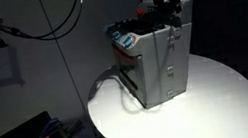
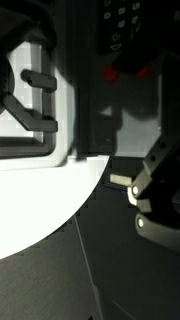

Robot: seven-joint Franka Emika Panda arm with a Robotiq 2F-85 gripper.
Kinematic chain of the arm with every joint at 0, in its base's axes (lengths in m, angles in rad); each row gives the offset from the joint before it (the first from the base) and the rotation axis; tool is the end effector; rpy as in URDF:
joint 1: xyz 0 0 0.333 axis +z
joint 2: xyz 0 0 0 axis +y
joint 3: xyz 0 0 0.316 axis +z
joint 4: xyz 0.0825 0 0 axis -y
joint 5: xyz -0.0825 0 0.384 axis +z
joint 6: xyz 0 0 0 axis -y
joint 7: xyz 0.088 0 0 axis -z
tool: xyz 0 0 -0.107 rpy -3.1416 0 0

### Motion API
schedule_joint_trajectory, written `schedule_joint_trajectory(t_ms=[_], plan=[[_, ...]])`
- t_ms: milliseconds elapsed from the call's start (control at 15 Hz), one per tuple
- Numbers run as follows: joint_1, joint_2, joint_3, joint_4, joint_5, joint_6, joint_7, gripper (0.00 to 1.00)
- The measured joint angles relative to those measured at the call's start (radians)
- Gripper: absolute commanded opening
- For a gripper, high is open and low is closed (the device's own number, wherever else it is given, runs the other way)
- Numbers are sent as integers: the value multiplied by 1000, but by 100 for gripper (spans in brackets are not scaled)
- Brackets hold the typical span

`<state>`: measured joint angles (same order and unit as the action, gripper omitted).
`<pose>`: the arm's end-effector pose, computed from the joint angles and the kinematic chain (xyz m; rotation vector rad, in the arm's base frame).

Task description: Push the bottom right button on the toy stove

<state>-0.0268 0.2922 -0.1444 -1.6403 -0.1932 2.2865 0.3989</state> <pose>0.6688 -0.1095 0.4857 2.8493 -0.6607 0.5570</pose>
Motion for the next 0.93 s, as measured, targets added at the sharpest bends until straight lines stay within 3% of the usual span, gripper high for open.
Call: schedule_joint_trajectory(t_ms=[933], plan=[[0,27,-8,34,0,0,0,100]])
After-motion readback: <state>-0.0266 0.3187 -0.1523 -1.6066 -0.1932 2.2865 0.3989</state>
